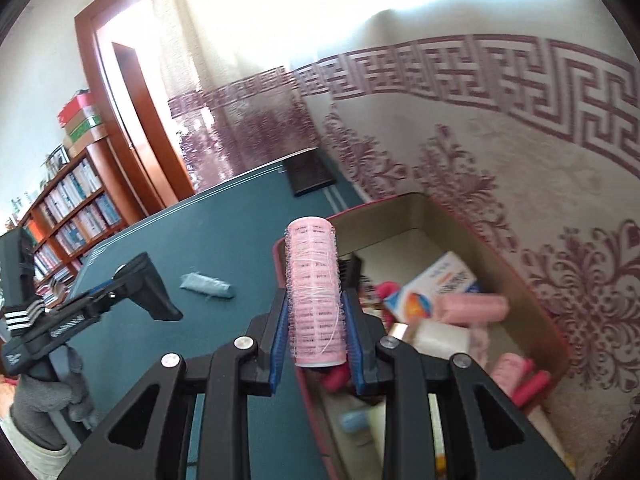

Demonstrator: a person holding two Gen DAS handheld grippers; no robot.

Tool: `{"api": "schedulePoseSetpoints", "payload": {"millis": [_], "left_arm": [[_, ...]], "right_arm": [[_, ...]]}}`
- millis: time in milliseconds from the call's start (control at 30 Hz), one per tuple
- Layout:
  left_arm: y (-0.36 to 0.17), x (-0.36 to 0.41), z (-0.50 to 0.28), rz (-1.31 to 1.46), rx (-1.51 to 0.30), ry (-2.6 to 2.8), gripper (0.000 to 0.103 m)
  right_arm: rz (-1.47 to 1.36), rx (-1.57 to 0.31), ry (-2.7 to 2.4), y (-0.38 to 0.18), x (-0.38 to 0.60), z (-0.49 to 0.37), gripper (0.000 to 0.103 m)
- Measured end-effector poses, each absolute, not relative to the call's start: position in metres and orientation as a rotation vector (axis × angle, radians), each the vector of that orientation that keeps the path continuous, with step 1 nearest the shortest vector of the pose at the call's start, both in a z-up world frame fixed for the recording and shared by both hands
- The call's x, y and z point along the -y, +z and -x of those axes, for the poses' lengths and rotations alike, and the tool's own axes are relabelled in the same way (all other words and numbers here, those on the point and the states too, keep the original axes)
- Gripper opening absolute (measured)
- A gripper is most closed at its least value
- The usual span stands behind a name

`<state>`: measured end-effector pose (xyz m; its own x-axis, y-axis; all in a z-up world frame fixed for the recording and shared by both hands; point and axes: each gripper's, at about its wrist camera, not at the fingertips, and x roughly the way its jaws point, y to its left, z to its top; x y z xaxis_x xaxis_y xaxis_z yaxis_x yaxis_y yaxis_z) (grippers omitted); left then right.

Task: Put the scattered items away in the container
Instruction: 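Carry the pink curler toward the red tin with the right gripper while the left gripper lifts the nozzle, then lower the nozzle and curler into the red tin and open both grippers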

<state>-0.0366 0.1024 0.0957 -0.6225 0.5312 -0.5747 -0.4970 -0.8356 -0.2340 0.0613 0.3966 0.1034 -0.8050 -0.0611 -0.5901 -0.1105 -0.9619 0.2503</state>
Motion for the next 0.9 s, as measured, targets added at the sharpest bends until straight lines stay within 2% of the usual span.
{"api": "schedulePoseSetpoints", "payload": {"millis": [467,900], "left_arm": [[0.125,-0.196,0.013,0.820,-0.037,2.244,0.049],[0.128,-0.242,0.010,0.819,-0.106,2.178,0.049]], "right_arm": [[0.916,-0.482,2.893,0.096,-0.436,-0.069,0.029],[0.901,-0.514,2.875,0.089,-0.451,-0.070,0.029]]}}
